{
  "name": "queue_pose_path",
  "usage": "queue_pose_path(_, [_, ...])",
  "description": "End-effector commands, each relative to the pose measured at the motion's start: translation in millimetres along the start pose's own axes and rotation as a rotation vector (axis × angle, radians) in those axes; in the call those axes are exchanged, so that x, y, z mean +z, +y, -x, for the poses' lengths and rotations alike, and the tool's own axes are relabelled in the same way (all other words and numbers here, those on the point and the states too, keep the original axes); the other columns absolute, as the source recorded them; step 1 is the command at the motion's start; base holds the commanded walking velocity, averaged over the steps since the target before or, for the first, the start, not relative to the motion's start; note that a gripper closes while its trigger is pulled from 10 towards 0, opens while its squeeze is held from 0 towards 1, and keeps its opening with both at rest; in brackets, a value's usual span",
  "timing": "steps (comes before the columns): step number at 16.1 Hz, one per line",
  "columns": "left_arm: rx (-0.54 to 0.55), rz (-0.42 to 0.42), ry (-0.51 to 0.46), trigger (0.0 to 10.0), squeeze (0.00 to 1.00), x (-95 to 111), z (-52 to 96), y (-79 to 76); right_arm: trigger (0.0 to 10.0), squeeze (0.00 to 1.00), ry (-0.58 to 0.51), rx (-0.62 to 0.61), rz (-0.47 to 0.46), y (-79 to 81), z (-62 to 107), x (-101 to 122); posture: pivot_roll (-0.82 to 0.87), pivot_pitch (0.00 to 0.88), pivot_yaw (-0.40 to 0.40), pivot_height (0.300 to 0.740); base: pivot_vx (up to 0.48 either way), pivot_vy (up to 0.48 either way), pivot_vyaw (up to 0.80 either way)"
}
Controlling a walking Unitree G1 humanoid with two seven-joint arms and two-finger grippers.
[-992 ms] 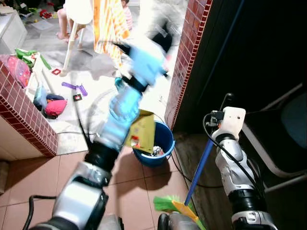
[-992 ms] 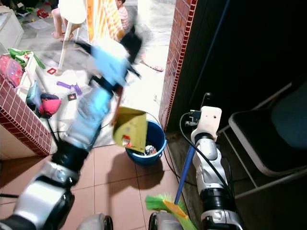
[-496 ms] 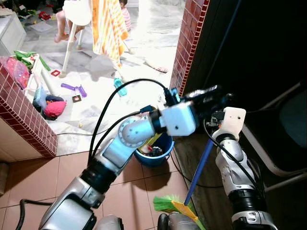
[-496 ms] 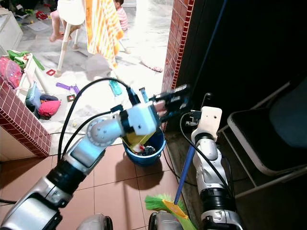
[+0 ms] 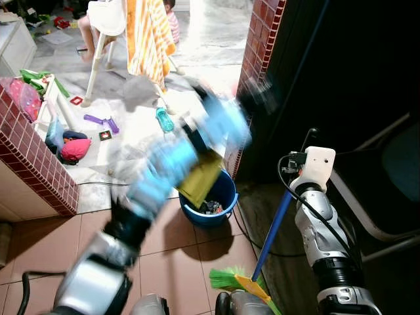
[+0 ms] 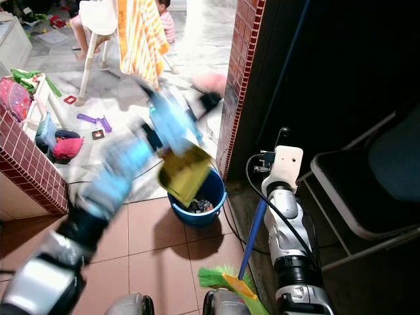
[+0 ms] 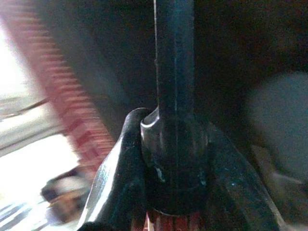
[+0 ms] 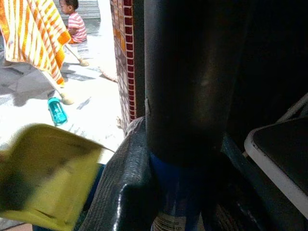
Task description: Sweep floor
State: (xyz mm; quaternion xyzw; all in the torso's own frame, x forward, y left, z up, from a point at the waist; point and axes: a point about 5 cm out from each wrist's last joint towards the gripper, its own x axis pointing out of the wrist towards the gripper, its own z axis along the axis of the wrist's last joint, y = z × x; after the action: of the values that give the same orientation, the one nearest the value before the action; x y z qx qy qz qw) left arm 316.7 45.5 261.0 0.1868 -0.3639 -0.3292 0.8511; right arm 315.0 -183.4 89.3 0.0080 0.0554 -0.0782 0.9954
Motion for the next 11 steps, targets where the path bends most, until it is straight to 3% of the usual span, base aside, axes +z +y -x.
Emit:
queue_pose_path(1, [0.088,-0.077,-0.101,10.0,0.0,25.4,-8.7,22.5,10.0,0.0,-0.026,0.007,0.01,-0.1,-4.1,6.6,-0.1,0.036,-0.054,0.74,0.0,0.0,0.0])
queue_pose_path(2, [0.227,-0.068,-0.148,10.0,0.0,37.6,-11.2,46.3,10.0,0.0,-0.023,0.012,0.012,0.6,-5.4,6.7,-0.1,0.042,-0.062,0.74,0.0,0.0,0.0])
queue_pose_path(3, [0.302,-0.072,-0.168,10.0,0.0,44.3,-11.1,60.2,10.0,0.0,-0.022,0.015,0.013,1.0,-5.9,6.7,-0.1,0.042,-0.062,0.74,0.0,0.0,0.0])
queue_pose_path(5, [0.368,-0.138,-0.126,10.0,0.0,44.6,-7.2,77.2,10.0,0.0,-0.021,0.017,0.013,1.5,-6.4,6.3,-0.09,0.036,-0.066,0.74,0.0,0.0,0.0])
queue_pose_path(7, [0.408,-0.158,0.016,10.0,0.0,22.3,2.2,80.4,10.0,0.0,-0.02,0.02,0.013,1.6,-6.8,6.0,-0.09,0.035,-0.066,0.74,0.0,0.0,0.0])
queue_pose_path(9, [0.472,-0.117,0.226,10.0,0.0,-16.1,28.6,73.6,10.0,0.0,-0.021,0.023,0.003,1.1,-6.9,5.3,-0.09,0.034,-0.065,0.74,0.0,0.0,0.0])
queue_pose_path(11, [0.52,-0.113,0.332,10.0,0.0,-32.5,52.7,63.8,10.0,0.0,-0.014,0.015,-0.01,-3.6,-4.6,3.0,-0.09,0.036,-0.068,0.74,0.0,0.0,0.0])
